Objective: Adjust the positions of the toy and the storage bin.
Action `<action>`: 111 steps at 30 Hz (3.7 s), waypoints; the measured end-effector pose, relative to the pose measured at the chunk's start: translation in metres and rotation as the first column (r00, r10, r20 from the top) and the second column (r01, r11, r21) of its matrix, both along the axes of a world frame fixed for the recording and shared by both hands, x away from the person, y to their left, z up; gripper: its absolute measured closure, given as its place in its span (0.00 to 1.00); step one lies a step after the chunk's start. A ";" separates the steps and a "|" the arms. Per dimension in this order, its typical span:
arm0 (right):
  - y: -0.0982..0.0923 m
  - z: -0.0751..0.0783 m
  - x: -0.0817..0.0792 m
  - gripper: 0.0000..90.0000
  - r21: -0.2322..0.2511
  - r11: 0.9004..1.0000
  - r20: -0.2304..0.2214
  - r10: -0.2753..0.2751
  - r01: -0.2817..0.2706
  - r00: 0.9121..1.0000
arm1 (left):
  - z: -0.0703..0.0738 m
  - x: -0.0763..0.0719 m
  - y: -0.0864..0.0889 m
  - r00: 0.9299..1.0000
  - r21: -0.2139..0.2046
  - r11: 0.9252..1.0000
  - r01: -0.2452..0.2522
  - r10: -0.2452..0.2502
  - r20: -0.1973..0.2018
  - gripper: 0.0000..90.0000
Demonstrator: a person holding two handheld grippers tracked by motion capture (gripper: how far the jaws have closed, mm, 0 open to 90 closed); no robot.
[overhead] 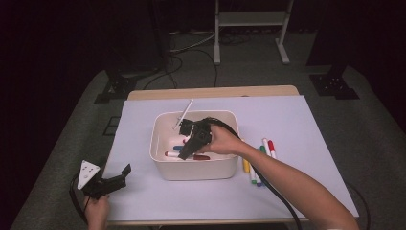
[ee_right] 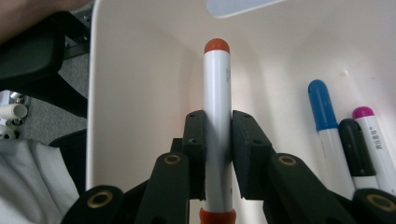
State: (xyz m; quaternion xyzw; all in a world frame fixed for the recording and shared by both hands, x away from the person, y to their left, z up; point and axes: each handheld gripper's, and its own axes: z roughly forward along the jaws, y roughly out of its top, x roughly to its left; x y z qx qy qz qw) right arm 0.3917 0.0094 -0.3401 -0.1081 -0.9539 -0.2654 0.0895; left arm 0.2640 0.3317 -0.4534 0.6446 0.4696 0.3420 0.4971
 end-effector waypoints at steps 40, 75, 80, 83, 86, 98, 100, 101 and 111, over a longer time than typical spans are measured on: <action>-0.128 0.065 -0.024 0.67 0.203 0.958 0.132 -0.230 0.201 0.964 | 0.000 0.000 -0.002 1.000 0.011 1.000 -0.001 0.001 0.002 0.01; -0.285 -0.062 -0.022 0.59 0.076 0.767 0.101 -0.642 0.637 0.760 | 0.000 -0.001 -0.003 1.000 0.023 1.000 -0.002 0.002 0.007 0.01; -0.289 -0.077 -0.017 0.60 0.042 0.743 0.105 -0.668 0.668 0.737 | 0.000 -0.001 -0.003 1.000 0.021 1.000 -0.001 0.001 0.007 0.01; -0.289 -0.084 -0.015 0.60 0.012 0.730 0.126 -0.680 0.684 0.723 | 0.000 -0.001 -0.003 1.000 0.023 1.000 -0.001 0.001 0.006 0.01; -0.291 -0.088 -0.014 0.61 -0.002 0.716 0.136 -0.691 0.698 0.710 | 0.000 -0.001 -0.003 1.000 0.023 1.000 0.000 0.000 0.008 0.01; -0.320 -0.093 -0.027 0.76 -0.033 0.618 0.213 -0.763 0.785 0.610 | 0.000 -0.001 -0.003 1.000 0.023 1.000 -0.002 0.002 0.006 0.01; -0.322 -0.094 -0.028 0.81 -0.028 0.605 0.218 -0.773 0.796 0.595 | 0.000 -0.001 -0.003 1.000 0.025 1.000 -0.002 0.002 0.006 0.01; -0.323 -0.094 -0.029 0.84 -0.028 0.600 0.219 -0.777 0.799 0.591 | 0.000 -0.001 -0.003 1.000 0.025 1.000 -0.002 0.002 0.006 0.01; -0.323 -0.086 -0.038 0.85 -0.010 0.629 0.141 -0.769 0.778 0.623 | 0.000 -0.001 -0.003 1.000 0.025 1.000 -0.002 0.002 0.007 0.01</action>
